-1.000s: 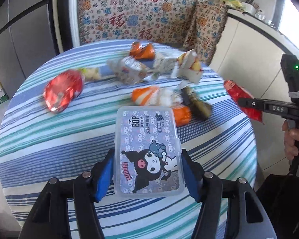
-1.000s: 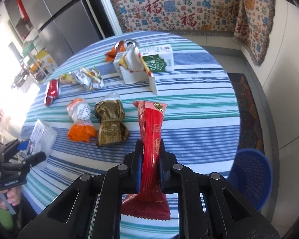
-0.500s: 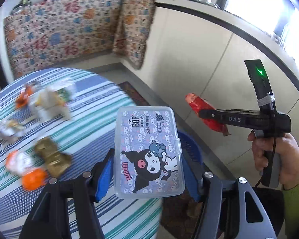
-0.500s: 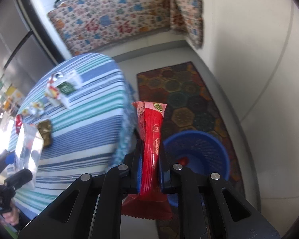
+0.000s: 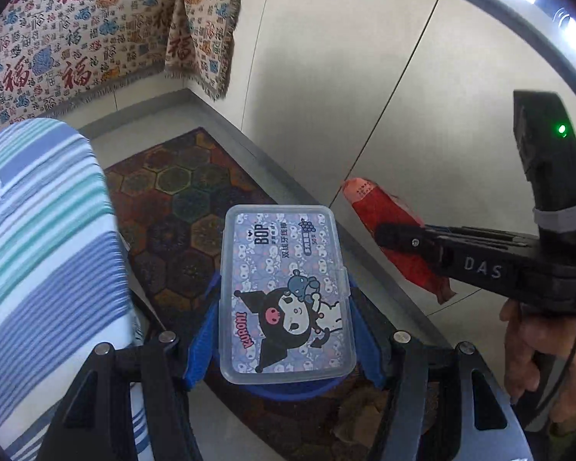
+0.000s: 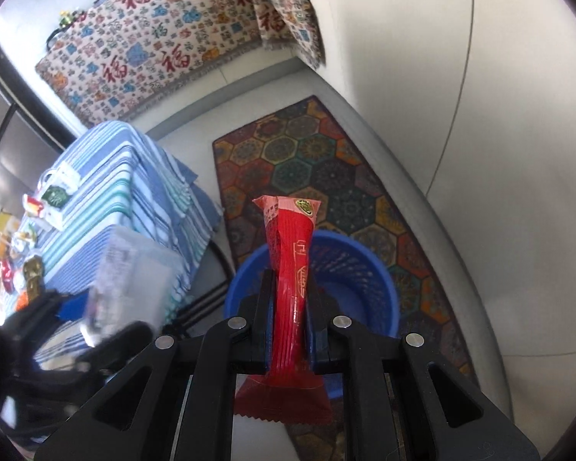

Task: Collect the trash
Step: 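Carry the Kuromi box and red wrapper over the blue wastebasket with both tools, then open both tools to drop the box and wrapper into the wastebasket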

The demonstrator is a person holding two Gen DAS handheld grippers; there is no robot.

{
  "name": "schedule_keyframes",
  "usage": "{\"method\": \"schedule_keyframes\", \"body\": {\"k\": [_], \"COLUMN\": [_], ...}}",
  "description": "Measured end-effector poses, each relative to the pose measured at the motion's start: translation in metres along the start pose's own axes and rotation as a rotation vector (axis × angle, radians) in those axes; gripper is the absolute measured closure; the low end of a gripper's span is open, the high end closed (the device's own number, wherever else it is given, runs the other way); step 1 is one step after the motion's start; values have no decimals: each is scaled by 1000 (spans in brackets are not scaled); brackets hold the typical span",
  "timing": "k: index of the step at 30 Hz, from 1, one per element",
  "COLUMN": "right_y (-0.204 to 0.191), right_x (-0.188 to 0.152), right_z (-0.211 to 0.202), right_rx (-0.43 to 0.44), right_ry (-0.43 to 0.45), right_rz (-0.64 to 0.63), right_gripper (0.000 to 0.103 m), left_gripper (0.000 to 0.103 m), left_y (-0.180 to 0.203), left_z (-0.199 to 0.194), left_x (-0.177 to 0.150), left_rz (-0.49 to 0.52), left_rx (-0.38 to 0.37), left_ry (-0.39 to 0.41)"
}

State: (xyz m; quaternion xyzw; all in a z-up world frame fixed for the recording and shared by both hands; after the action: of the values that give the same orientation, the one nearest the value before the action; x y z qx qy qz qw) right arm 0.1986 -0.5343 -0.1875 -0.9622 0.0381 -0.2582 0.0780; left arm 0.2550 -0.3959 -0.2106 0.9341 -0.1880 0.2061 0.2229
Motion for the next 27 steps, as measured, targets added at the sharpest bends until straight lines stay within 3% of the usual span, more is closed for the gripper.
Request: {"method": "schedule_keyframes", "body": {"k": [9, 18, 20, 27], "right_y": [15, 22, 22, 22], "right_x": [-1, 1, 3, 12], "right_z": [10, 13, 14, -9], "right_rx": [8, 31, 31, -9], "right_ry": [-26, -5, 5, 97], "right_rz": [29, 73, 78, 82], "right_gripper": [91, 83, 72, 65], "left_gripper": [39, 36, 31, 31], "left_y": [0, 7, 7, 3], "left_z": [40, 60, 67, 42], "left_x": [-3, -14, -12, -6], "left_rz": [7, 39, 40, 36], "left_rx": [12, 28, 34, 28], "left_ry": [-33, -39, -53, 12]}}
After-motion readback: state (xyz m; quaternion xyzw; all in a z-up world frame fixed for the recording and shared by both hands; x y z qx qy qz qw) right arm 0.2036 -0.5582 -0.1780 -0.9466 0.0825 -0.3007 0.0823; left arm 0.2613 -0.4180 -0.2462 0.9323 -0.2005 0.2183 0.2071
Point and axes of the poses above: each gripper's, at about its wrist camera, not at the fingertips, and z roughly the way its jaws point, y to its right, x to its top, the point moved 2 cm from there along z, roughly the way its jaws point, and after that the axes turned 11 degrees about -z, right-handed, at the moved point
